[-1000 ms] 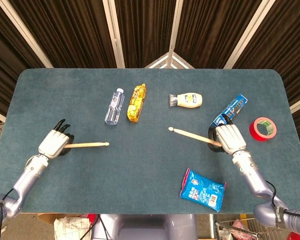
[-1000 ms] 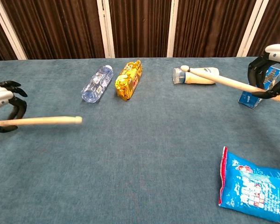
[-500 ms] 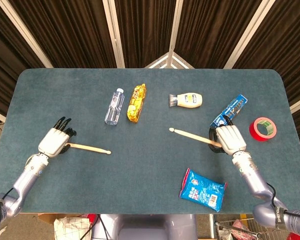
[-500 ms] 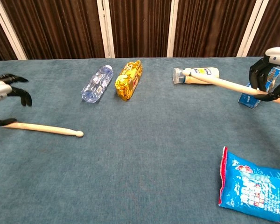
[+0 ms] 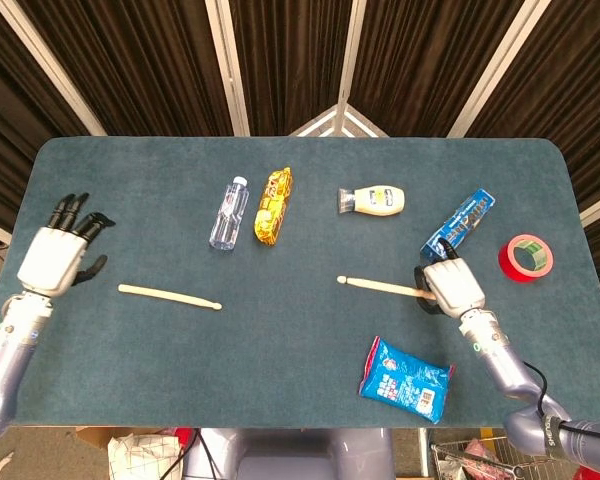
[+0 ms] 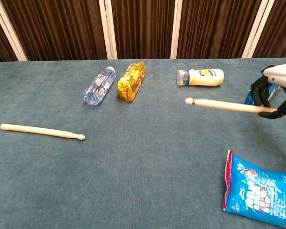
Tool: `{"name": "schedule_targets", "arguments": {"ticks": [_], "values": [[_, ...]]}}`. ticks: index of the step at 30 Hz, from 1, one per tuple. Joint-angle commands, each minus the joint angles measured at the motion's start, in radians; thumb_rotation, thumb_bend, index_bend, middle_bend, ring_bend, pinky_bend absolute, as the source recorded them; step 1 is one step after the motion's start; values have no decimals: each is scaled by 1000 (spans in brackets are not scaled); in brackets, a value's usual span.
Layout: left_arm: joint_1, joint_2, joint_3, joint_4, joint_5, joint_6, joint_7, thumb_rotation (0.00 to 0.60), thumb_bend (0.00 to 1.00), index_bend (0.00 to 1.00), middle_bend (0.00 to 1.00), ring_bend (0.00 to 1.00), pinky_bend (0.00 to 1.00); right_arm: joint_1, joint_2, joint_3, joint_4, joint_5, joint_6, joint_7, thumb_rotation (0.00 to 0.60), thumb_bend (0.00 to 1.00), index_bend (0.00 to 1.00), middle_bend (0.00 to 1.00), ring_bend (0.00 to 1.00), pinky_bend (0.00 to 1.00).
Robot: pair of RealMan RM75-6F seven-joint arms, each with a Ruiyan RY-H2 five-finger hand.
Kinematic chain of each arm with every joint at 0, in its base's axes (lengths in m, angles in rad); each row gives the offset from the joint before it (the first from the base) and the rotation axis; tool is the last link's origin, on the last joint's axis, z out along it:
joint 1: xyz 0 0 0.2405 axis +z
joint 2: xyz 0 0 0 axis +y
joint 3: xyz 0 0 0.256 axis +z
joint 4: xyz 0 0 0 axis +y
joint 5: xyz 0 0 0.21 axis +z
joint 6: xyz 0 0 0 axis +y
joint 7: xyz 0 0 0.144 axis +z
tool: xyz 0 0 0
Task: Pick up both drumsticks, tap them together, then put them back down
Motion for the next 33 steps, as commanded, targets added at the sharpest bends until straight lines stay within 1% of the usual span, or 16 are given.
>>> {"name": "schedule_targets", "arguments": {"ticks": [1, 6, 12, 14, 16, 20, 23, 25, 27, 28, 29, 30, 31, 32, 33], "values": [[12, 31, -18, -37, -15, 12, 9, 600, 441, 293, 263, 0, 0, -11, -37, -22, 43, -37, 16, -7, 600, 483, 680, 617, 421, 0], [22, 57, -18, -57, -20, 9, 11, 600, 441, 293, 263, 0, 0, -13, -86, -39, 105, -38, -22, -19, 600, 482, 680, 617, 421, 0], [27, 70, -20, -69, -18, 9, 7, 600, 441, 263, 264, 0, 0, -20, -132, -37, 163, 18, -73, -63, 600, 482, 668, 610, 416, 0], [31, 76, -20, -73, -14, 16, 5, 600, 441, 259, 265, 0, 0, -20, -132, -33, 161, 65, -101, -117, 600, 482, 623, 570, 391, 0], [36, 83, -17, -78, -8, 22, 4, 600, 441, 259, 265, 0, 0, -19, -127, -23, 140, 111, -112, -173, 600, 482, 529, 507, 358, 0], [40, 91, -17, -91, 0, 28, -3, 600, 441, 259, 263, 0, 0, -20, -102, 9, 54, 218, -106, -264, 600, 481, 382, 443, 335, 0], [41, 96, -17, -104, 3, 28, -4, 600, 441, 258, 241, 0, 0, -14, -83, 19, 12, 269, -101, -316, 600, 477, 282, 374, 303, 0], [39, 102, -18, -123, 7, 25, -5, 600, 441, 253, 211, 0, 0, -6, -56, 31, -39, 327, -101, -361, 600, 446, 196, 324, 280, 0], [40, 111, -18, -145, 12, 26, -6, 600, 441, 237, 171, 0, 0, 4, -21, 32, -95, 390, -99, -417, 600, 404, 138, 290, 259, 0], [44, 119, -14, -160, 16, 31, -6, 600, 441, 228, 150, 0, 0, 12, 0, 31, -125, 430, -101, -451, 600, 377, 97, 260, 237, 0], [50, 129, -11, -182, 22, 38, -4, 600, 441, 222, 136, 0, 0, 25, 32, 31, -174, 493, -96, -501, 600, 358, 67, 236, 218, 0], [51, 135, -11, -199, 27, 43, -3, 600, 441, 213, 117, 0, 0, 32, 49, 33, -200, 525, -89, -525, 600, 328, 27, 196, 184, 0], [53, 143, -12, -219, 29, 47, 3, 600, 441, 207, 105, 0, 0, 42, 71, 35, -238, 569, -77, -556, 600, 314, 9, 167, 160, 0], [60, 157, -13, -260, 40, 67, 16, 600, 441, 200, 91, 0, 0, 58, 111, 46, -303, 634, -55, -587, 600, 297, 0, 129, 128, 0], [73, 170, -11, -296, 48, 90, 25, 600, 441, 194, 80, 0, 0, 61, 140, 61, -348, 657, -43, -578, 600, 286, 0, 98, 104, 0]]}}
